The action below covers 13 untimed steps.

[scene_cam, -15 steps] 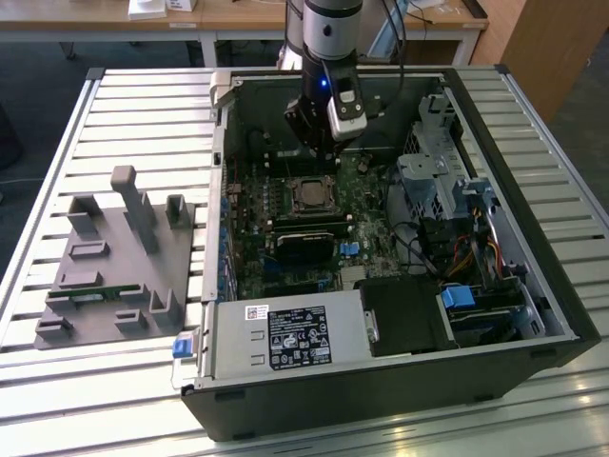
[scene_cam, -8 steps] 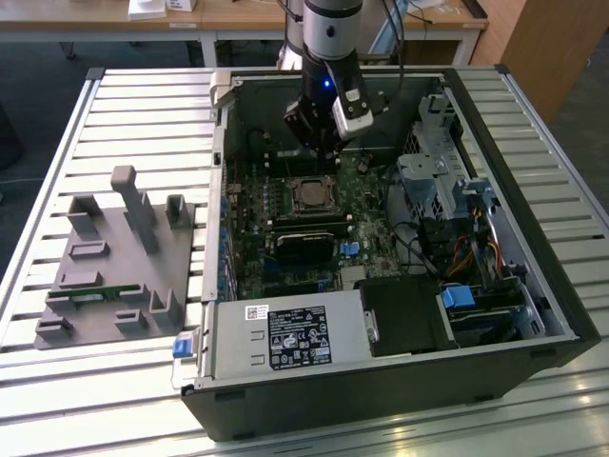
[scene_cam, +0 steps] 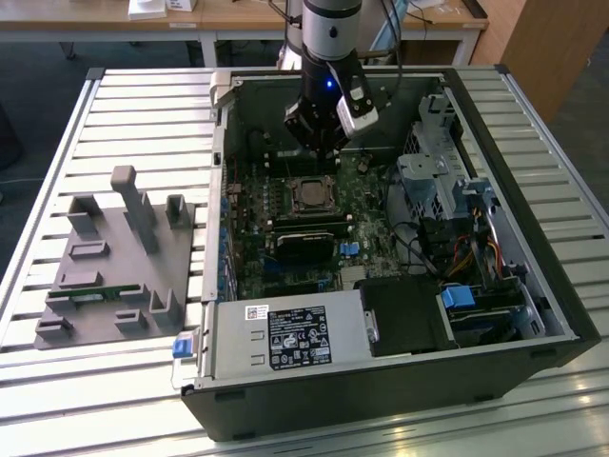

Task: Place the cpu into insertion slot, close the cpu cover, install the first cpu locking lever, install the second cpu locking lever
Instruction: 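Install the first cpu locking lever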

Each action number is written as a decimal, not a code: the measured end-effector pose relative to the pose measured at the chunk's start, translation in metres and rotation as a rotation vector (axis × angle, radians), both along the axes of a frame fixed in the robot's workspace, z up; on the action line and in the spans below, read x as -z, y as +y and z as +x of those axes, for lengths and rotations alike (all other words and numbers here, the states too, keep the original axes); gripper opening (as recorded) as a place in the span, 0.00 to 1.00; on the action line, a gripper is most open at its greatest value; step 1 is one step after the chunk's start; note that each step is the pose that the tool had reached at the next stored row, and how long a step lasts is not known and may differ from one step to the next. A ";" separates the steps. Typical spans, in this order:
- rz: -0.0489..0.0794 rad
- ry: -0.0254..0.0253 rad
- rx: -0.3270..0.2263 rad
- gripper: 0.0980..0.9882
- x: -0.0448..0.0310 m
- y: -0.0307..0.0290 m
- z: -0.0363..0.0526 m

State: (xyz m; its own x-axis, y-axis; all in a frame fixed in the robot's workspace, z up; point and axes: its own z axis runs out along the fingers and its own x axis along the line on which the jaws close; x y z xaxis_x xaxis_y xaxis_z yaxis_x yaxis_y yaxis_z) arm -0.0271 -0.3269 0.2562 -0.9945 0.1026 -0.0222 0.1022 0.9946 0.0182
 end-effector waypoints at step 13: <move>0.000 -0.0105 -0.001 0.01 0.0006 0.0006 -0.0336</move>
State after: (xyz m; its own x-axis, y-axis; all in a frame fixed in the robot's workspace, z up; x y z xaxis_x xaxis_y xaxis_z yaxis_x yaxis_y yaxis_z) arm -0.0607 -0.3263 0.2556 -0.9943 0.1014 -0.0327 0.1008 0.9947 0.0197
